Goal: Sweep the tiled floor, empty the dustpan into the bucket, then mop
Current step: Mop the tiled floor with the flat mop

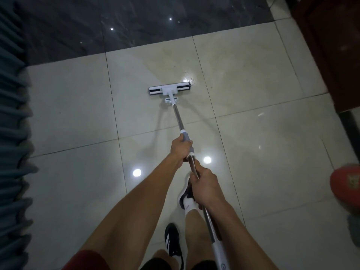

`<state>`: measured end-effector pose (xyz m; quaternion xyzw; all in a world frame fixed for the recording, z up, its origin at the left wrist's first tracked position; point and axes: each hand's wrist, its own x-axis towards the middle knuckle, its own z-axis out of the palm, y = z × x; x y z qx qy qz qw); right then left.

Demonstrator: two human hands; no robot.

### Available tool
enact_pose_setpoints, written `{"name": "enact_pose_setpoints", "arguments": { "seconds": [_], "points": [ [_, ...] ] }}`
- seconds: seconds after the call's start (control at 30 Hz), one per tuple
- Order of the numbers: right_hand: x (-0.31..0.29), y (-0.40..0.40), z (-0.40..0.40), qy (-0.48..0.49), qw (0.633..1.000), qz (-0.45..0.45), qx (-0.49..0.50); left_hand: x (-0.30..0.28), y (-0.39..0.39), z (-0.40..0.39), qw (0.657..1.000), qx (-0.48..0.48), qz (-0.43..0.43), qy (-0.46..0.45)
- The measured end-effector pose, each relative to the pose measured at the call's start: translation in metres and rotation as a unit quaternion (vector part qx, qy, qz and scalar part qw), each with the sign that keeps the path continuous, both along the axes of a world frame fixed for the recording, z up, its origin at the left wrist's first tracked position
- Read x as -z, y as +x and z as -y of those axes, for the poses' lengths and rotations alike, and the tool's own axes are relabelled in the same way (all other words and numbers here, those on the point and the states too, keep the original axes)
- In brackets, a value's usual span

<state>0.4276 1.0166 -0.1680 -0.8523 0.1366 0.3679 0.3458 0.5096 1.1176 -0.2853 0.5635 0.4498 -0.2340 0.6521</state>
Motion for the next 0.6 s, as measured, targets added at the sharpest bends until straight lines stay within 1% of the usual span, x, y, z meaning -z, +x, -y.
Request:
{"name": "enact_pose_setpoints", "arguments": {
  "seconds": [0.3, 0.6],
  "points": [
    [0.008, 0.159, -0.023, -0.010, 0.998, 0.008, -0.061, -0.007, 0.150, -0.029, 0.999, -0.038, -0.008, 0.010],
    [0.010, 0.287, -0.088, -0.008, 0.998, -0.016, -0.063, -0.007, 0.273, -0.094, 0.999, -0.051, -0.013, 0.012]
  ]
}}
